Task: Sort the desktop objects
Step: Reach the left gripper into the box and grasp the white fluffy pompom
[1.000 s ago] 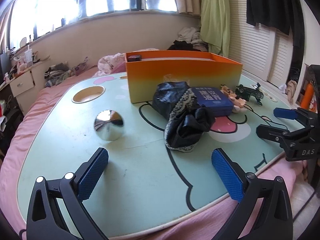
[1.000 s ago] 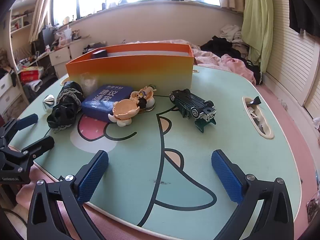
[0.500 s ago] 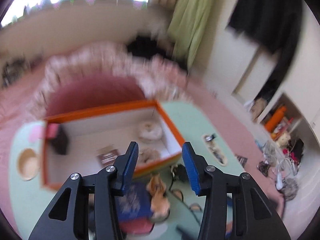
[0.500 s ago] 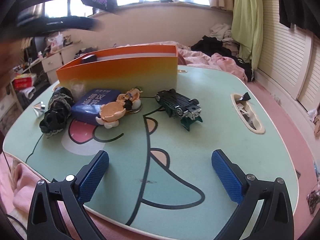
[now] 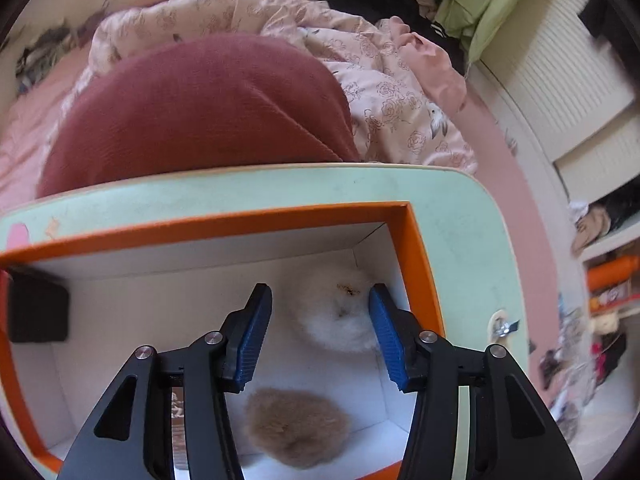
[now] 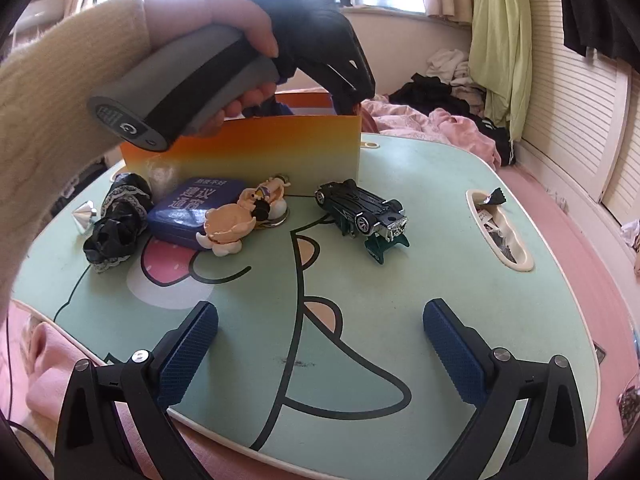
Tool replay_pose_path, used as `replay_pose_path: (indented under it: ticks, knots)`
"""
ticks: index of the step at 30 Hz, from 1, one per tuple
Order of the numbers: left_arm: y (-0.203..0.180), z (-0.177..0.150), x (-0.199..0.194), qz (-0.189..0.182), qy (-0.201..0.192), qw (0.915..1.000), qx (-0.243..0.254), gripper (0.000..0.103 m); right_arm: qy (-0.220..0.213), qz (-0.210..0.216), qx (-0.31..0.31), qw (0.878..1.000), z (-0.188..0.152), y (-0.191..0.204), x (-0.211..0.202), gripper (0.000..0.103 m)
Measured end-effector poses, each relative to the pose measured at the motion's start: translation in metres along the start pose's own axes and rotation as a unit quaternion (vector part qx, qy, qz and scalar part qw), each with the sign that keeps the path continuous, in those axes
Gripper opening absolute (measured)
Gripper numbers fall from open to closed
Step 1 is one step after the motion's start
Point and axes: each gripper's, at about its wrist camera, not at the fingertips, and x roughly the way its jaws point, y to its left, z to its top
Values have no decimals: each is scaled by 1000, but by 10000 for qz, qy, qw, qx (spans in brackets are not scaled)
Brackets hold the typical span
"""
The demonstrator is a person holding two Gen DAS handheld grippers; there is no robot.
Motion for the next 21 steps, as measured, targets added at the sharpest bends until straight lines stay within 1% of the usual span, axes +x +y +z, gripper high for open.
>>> replay_pose_path:
  ticks: [2, 3, 4, 5, 6, 8, 9, 11, 13, 14, 15, 16, 18, 19, 20, 21]
  knots:
    - [-2, -3, -1, -37, -2, 9998, 208, 53, 1, -4, -2, 10000, 0, 0, 0, 103]
    - [-1, -5, -3, -35, -14, 9995, 312, 52, 2, -7, -3, 10000, 0, 0, 1, 103]
    - [0, -6, -5, -50, -27, 9993, 366, 48, -1, -7, -4, 10000, 0, 0, 1, 103]
    - [4, -8, -8, -99, -42, 9992, 378, 44, -4, -9, -7, 10000, 0, -1, 1, 103]
    - [8, -7, -10, -145, -61, 9992, 360, 31, -3, -12, -9, 10000, 0, -1, 2, 103]
    - [17, -8, -17, -103, -97, 9993, 359, 22, -5, -11, -9, 10000, 0, -1, 2, 103]
    - [21, -8, -19, -44, -110, 9992, 391, 14, -6, -9, -7, 10000, 0, 0, 2, 103]
    - [29, -8, -28, -18, -217, 9989, 409, 13, -5, -9, -4, 10000, 0, 0, 2, 103]
    - [33, -7, -39, -116, -339, 9988, 344, 13, -3, -19, -11, 10000, 0, 0, 2, 103]
    - [32, -5, -42, -153, -393, 9985, 340, 15, -2, -21, -11, 10000, 0, -1, 2, 103]
    - [28, -4, -46, -155, -449, 9984, 312, 28, -2, -20, -10, 10000, 0, 0, 2, 103]
    - [24, -2, -45, -117, -481, 9983, 297, 47, -3, -19, -9, 10000, 0, 0, 2, 103]
    - [11, -1, -43, 2, -576, 9978, 335, 69, -5, -19, -9, 10000, 0, 0, 2, 103]
    - [2, 0, -38, 40, -577, 9973, 462, 70, -6, -18, -9, 10000, 0, 0, 2, 103]
    - [-8, -1, -29, 142, -450, 9967, 666, 70, -6, -18, -8, 10000, 0, 0, 2, 103]
    - [-14, -2, -22, 335, -312, 9958, 792, 70, -6, -20, -8, 10000, 0, 0, 2, 103]
